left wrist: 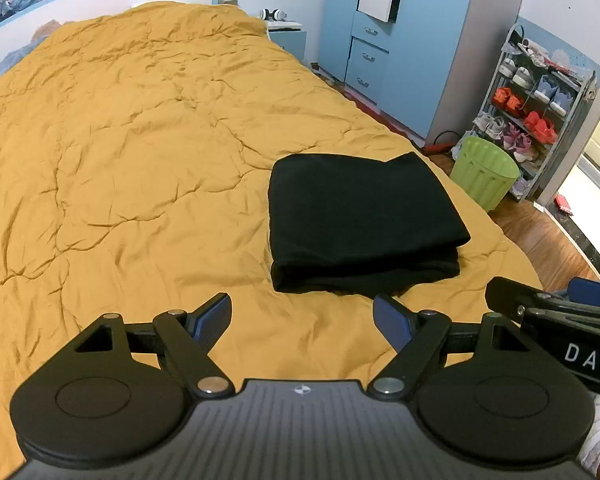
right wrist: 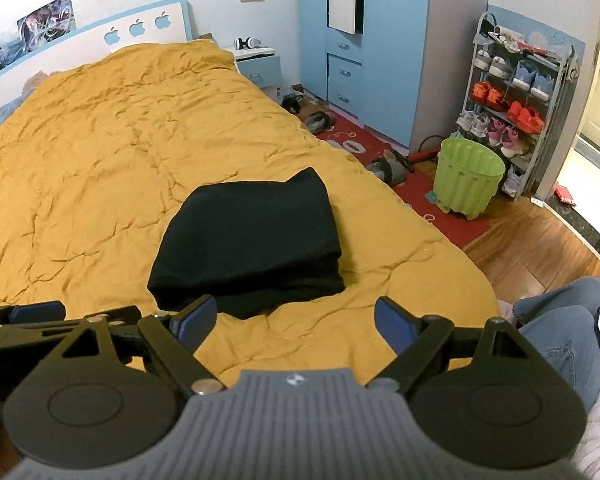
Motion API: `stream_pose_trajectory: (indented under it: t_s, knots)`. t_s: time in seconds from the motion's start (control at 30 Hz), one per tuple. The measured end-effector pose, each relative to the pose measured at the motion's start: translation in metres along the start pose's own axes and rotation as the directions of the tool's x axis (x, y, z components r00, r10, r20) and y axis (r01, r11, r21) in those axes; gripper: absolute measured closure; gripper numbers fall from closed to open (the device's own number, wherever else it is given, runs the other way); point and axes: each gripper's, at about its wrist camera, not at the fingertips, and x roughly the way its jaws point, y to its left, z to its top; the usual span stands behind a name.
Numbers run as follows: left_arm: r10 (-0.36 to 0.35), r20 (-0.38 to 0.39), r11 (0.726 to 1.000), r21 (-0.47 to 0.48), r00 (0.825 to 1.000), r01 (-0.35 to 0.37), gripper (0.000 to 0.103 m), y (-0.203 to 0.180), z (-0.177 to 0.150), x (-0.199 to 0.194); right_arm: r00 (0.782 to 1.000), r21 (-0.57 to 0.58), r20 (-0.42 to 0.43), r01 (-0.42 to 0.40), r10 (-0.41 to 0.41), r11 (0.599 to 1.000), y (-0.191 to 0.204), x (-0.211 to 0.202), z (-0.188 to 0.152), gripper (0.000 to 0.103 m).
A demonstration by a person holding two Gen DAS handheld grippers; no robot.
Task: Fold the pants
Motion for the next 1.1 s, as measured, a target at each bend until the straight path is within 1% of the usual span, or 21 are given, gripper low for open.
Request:
stream_pose_trajectory:
  t_s: [1.1]
  knots:
    - [-0.001,0.001,1.000,-0.003,1.000,0.001,0.009,-0.0010,-0.0020,-0.0006,1.000,0.004,-0.004,0.007,-0.007,1.000,-0.0003,-0.0020,-0.0026,0.021]
